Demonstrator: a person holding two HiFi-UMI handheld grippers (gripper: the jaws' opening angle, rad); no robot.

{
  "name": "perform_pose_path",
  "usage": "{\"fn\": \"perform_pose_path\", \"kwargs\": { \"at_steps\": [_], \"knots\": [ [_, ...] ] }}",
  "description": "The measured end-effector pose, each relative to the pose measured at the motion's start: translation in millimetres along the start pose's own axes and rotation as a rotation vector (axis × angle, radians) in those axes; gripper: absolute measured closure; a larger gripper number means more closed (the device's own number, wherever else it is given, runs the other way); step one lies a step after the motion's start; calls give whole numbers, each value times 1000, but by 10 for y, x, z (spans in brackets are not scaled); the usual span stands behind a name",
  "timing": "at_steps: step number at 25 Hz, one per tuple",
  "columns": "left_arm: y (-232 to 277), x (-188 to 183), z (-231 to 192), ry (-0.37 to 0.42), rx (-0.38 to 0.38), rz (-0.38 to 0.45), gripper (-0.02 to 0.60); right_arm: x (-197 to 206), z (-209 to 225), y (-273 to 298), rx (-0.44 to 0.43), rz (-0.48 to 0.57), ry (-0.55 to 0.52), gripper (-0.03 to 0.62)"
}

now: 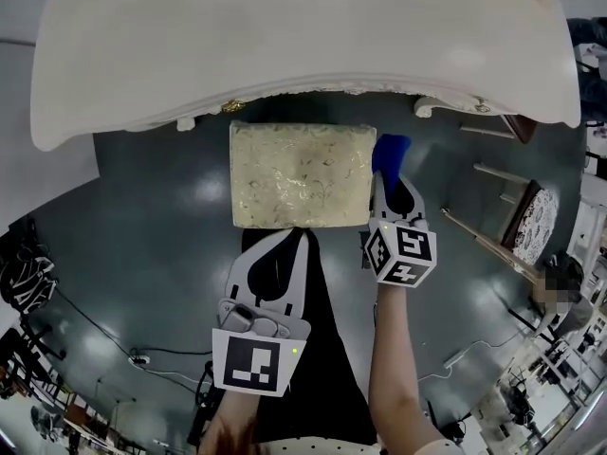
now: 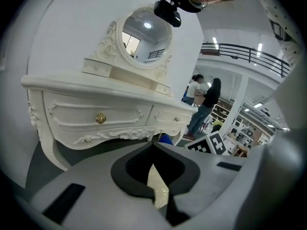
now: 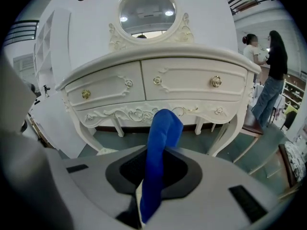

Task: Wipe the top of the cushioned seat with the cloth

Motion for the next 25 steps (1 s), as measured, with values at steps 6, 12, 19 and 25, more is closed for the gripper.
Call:
{"fn": "perform_pose_path", "kwargs": {
  "at_steps": [6,12,19,25],
  "knots": [
    [68,435,-99,-28,-20,-59,583,225,62,333,-1,-47,-41,533],
    [161,704,-252,-49,-42,-111,583,457,213,628,27,-108,-51,533],
    [399,741,-319,-93,-39,17,583,573,336,874,50,-149,-56,533],
    [280,969,-333,-109,-44,-21,583,680,405,1041,71,-187,-71,533]
  ]
}}
Point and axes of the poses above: the fingertips, and each gripper's own axes: y forward along the fingers, z to its right, x out of its underside, the point moved 2 cm from there along -y, backward along the fingers, and after that the axes turned 4 degrees about -z, right-handed, at the moved point
